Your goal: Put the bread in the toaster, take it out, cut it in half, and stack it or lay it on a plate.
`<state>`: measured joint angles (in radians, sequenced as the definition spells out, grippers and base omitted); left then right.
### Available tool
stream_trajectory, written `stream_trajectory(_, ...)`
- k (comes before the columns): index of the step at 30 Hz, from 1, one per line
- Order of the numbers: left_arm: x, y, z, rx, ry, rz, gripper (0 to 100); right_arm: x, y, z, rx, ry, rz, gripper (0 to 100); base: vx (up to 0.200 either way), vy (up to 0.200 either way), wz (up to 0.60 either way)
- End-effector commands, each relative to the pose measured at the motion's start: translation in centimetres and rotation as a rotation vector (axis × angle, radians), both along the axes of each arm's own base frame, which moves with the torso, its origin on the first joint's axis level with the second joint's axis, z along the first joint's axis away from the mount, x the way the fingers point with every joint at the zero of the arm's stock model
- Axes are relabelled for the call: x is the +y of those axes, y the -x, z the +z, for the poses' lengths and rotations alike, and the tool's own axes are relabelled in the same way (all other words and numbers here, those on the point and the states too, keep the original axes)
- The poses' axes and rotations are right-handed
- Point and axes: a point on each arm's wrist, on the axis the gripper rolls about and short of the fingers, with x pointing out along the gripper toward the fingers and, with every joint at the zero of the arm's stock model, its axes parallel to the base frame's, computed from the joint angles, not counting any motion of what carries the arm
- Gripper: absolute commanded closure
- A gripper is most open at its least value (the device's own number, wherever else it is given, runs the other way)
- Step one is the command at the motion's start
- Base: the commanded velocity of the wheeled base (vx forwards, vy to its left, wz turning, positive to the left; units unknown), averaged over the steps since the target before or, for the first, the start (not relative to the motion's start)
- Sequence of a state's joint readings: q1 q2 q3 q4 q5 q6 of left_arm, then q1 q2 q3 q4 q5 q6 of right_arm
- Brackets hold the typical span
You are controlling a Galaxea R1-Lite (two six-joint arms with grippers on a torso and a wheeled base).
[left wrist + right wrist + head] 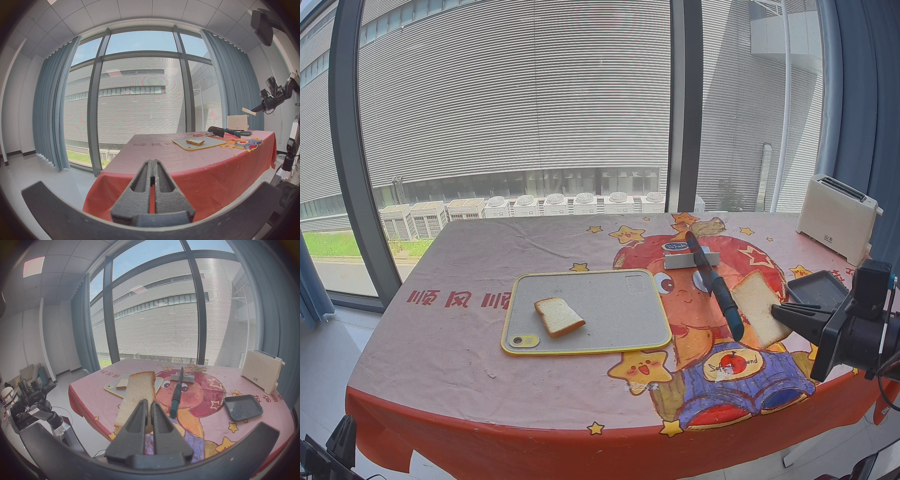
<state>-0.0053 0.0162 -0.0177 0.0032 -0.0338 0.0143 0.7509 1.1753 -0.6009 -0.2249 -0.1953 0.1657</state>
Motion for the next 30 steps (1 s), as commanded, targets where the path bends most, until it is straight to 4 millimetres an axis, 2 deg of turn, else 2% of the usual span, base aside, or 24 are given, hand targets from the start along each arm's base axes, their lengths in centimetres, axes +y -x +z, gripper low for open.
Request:
stream_trajectory(1, 0.0, 0.0, -0.5, 0.000, -0.001, -0.001, 100, 0.1, -0.1, -0.4, 0.012, 0.012, 0.000, 100, 0.000, -0.200, 0.00)
stream_trajectory(17, 0.0, 0.0, -0.5, 0.000, 0.000, 0.001, 100, 0.1, -0.5, -0.3, 0.015, 0.010, -0.020, 100, 0.000, -0.200, 0.00)
stream_trajectory(28, 0.0, 0.0, -0.5, 0.000, -0.001, -0.001, 100, 0.1, -2.6, -0.6, -0.032, -0.034, -0.089, 100, 0.000, -0.200, 0.00)
stream_trajectory(30, 0.0, 0.0, -0.5, 0.000, -0.001, 0.001, 100, 0.1, -2.9, -0.5, -0.034, -0.041, -0.101, 100, 0.000, 0.000, 0.00)
